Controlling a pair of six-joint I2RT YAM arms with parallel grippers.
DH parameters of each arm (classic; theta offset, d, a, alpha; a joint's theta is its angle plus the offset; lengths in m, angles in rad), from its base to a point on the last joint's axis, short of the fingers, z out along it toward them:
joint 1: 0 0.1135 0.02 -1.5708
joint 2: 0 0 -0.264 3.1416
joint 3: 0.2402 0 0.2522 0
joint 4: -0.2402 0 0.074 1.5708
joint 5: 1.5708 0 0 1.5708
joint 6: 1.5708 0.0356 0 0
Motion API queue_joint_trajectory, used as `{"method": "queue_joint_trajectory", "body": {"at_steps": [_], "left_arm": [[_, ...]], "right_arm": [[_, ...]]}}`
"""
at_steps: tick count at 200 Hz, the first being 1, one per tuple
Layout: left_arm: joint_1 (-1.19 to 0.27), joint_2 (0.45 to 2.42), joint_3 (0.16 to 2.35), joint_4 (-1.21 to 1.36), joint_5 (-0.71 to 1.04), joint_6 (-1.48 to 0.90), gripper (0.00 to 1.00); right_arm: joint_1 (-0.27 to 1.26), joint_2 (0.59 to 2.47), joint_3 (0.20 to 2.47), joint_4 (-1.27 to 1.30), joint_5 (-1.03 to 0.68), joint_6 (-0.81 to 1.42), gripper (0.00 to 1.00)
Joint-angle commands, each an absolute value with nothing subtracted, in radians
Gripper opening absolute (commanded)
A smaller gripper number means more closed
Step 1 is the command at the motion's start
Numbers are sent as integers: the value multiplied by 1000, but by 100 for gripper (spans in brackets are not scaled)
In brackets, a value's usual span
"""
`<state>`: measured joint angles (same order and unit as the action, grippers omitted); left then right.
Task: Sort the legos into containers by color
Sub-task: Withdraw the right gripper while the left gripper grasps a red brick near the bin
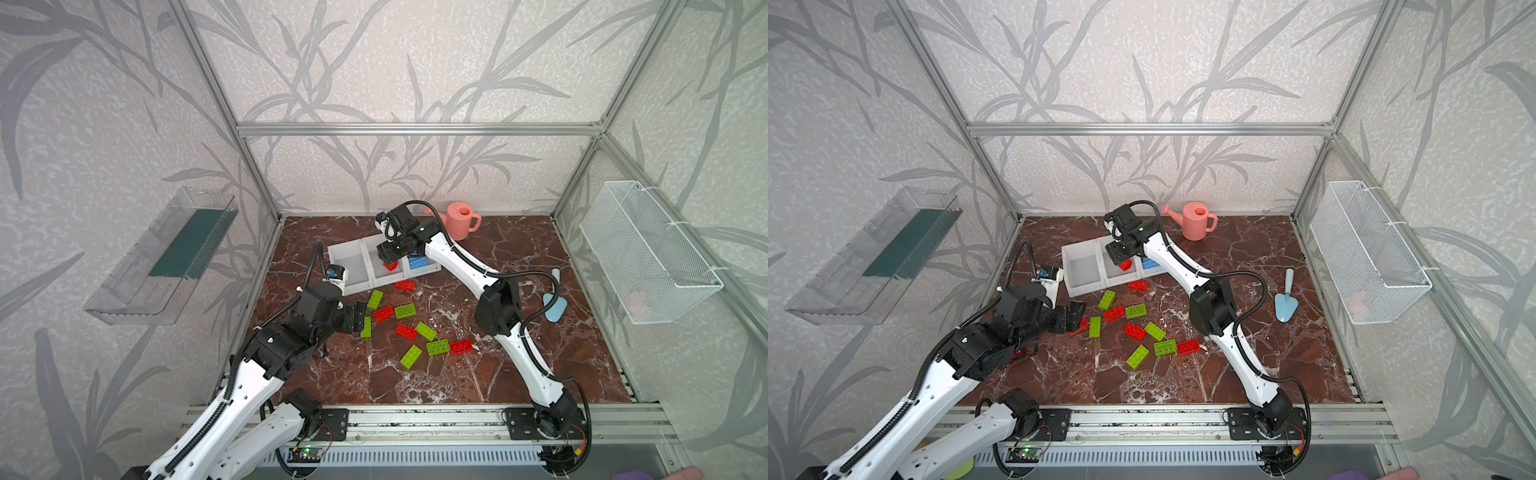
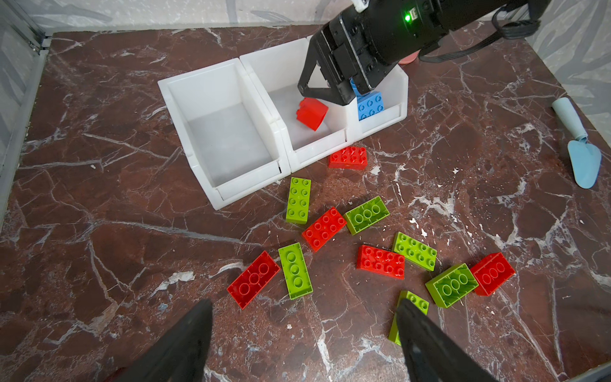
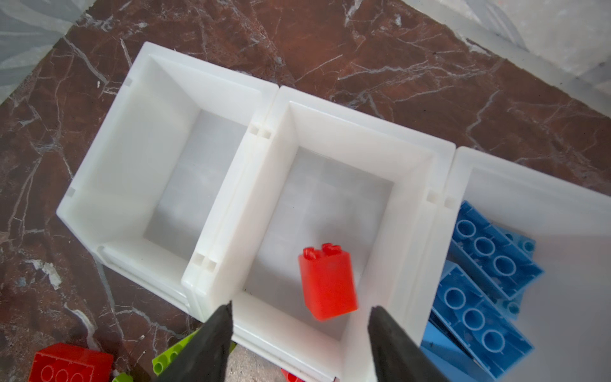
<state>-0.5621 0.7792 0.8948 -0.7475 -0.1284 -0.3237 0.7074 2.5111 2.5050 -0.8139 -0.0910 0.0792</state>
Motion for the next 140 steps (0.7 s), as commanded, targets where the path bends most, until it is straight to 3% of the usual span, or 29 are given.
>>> {"method": "queue_joint_trajectory", "body": {"at_steps": [1,47,82,107,140], "left_arm": [[-563,797,893,-760,-171,-355,87],[-561,876,921,-817,-301,-470,94],[-561,928,884,-803,-323,-570,97],[-557,974,850,-773,-355,-637,98],[-549,1078,825,-771,-427,-806,99]], "right_arm": [[707,2484,2523,-831,-106,75,73],[707,2302,2341,-808,-114,70,77],[708,2004,1888,-600,-129,103,81],[710,1760,1508,-365,-141,172,90],[715,1530,1175,-217,-130,263,94]]}}
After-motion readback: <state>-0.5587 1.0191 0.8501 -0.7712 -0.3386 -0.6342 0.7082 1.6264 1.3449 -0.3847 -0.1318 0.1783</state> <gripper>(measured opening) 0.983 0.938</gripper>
